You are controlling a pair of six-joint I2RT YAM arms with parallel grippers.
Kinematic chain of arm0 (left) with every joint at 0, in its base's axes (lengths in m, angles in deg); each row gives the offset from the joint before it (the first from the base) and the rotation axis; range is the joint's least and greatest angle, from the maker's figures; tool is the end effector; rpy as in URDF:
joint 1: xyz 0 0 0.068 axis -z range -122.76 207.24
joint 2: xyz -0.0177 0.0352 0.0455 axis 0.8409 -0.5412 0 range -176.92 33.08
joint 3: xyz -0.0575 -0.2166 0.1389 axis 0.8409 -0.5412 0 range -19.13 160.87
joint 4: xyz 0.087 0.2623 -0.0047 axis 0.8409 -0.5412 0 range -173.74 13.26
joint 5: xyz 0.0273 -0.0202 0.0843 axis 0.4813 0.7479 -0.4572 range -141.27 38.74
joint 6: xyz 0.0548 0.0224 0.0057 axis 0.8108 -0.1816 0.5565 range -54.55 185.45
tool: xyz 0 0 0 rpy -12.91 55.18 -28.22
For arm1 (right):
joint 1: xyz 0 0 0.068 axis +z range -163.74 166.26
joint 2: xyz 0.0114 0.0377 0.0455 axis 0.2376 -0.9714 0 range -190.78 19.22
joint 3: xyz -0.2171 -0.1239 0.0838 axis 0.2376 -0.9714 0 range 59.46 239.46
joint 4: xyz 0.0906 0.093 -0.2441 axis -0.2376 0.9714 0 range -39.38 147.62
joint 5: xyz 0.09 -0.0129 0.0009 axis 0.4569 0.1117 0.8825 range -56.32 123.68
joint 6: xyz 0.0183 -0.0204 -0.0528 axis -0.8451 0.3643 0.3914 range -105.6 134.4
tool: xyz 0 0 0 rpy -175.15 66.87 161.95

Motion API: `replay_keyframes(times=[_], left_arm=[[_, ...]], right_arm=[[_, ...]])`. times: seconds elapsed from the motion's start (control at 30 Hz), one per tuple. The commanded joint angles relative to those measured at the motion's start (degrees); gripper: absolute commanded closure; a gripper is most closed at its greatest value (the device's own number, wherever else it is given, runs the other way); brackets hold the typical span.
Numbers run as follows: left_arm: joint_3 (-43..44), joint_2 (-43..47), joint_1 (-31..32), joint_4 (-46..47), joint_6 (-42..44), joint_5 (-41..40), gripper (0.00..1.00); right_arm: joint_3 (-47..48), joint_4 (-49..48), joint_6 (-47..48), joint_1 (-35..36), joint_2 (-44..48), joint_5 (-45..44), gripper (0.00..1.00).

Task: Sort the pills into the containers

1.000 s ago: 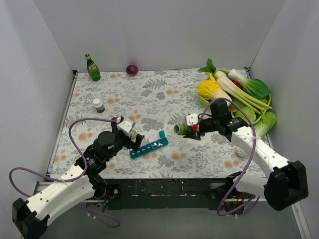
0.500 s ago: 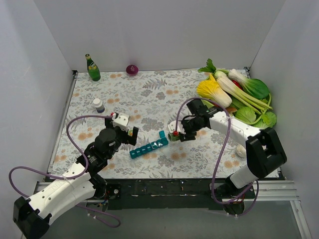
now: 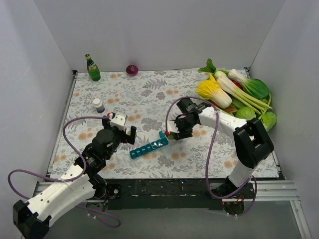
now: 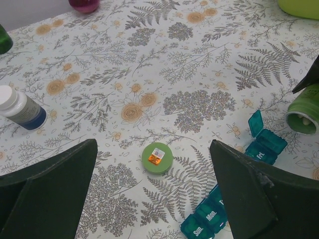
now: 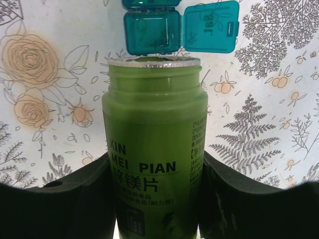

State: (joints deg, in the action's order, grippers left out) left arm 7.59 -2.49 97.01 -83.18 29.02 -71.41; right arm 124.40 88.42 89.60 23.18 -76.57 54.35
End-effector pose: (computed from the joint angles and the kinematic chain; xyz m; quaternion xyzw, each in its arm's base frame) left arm 0.1562 -0.1106 0.2504 -0.0832 0.7854 -0.2592 0.5560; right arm 0.2644 0.2180 0.1775 -0.8206 0.5122 0.1067 0.2300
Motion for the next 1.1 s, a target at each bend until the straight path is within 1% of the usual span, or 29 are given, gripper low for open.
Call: replay_keyframes(times=[0.0,0.57,1.07], left_arm=[[1.93,0.59,-0.57,-0.24,0.04,-0.69,0.02],[2.02,1.91,-0.92,-0.33,0.04,-0.69,0.02],[2.11,2.09,-1.01,-0.59,0.13,0.10,0.02]], right_arm=[[3.69,1.84,-0.58,0.95,-1.51,-3.26,0.99],[6.68,3.07,-2.07,3.85,-5.37,-7.74,0.99],[8.70,4.91,-3.30,5.44,-6.78,-12.67,0.99]])
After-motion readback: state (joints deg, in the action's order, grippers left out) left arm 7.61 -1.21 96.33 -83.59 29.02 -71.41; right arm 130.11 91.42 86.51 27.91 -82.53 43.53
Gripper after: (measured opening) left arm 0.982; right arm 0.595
